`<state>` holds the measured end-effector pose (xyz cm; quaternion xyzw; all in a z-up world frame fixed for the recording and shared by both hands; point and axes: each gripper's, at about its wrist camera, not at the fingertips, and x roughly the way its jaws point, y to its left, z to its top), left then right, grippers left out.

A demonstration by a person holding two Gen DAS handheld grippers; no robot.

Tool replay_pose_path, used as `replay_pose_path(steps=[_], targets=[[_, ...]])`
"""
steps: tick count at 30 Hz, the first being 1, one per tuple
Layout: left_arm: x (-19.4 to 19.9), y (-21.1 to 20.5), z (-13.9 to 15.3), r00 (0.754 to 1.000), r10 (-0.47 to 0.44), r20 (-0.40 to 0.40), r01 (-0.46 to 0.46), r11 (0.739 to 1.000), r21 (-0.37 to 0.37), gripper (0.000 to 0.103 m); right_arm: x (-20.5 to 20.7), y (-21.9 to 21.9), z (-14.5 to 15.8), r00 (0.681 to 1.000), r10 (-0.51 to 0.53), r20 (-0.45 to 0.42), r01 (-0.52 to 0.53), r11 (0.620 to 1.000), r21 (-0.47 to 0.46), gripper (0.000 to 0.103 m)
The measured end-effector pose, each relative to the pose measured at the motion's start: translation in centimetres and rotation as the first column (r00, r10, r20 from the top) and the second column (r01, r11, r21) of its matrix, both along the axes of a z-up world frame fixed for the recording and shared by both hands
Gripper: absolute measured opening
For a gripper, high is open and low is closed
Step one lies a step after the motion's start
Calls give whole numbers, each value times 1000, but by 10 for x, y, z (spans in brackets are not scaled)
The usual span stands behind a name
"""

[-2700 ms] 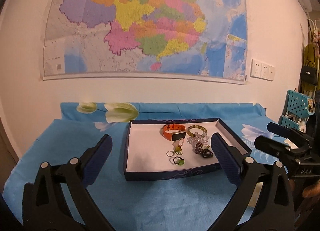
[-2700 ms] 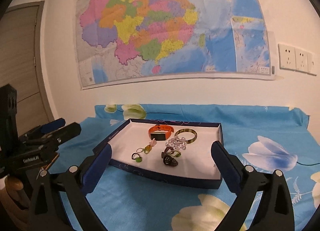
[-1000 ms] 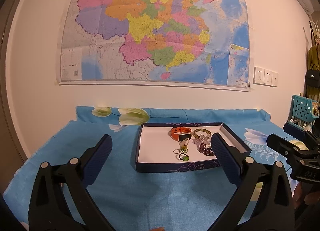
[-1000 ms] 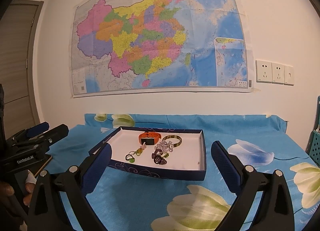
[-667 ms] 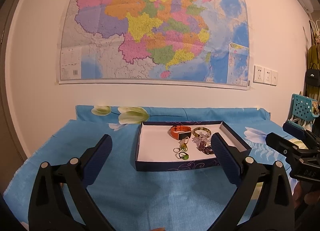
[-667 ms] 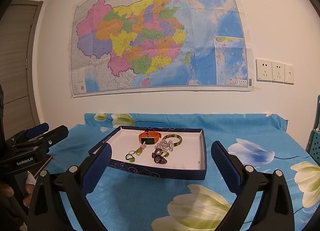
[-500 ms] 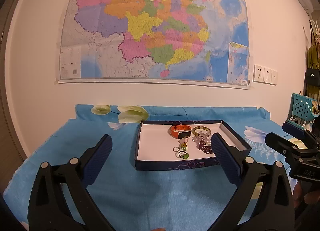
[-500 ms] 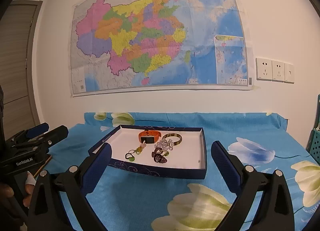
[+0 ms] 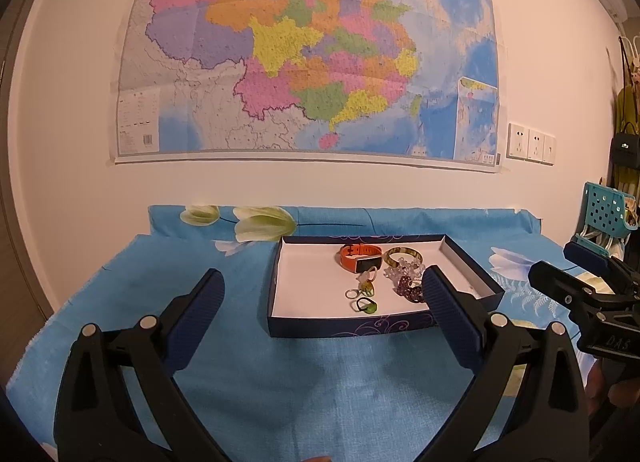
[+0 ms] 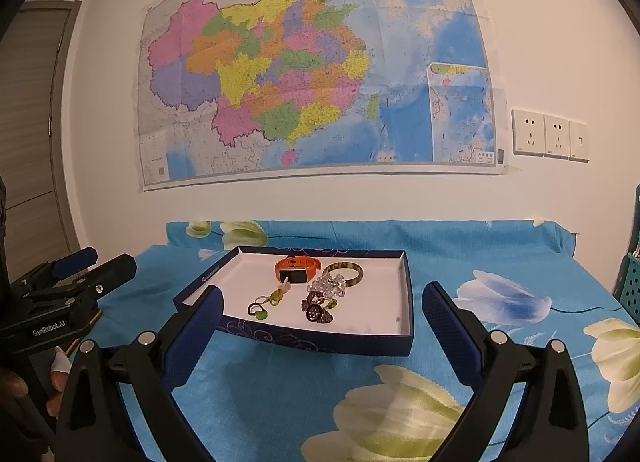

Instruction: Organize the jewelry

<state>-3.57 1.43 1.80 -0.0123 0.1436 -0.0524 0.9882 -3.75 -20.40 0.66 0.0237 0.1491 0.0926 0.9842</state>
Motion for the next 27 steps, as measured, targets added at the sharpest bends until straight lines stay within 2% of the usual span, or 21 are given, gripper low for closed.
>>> replay_pose_path(steps=[27], targets=[[5,-2,-2,1000,-4,-10,4,1000,5,97,5,2,-1,1000,1,-17,-1,1000,-2,96]])
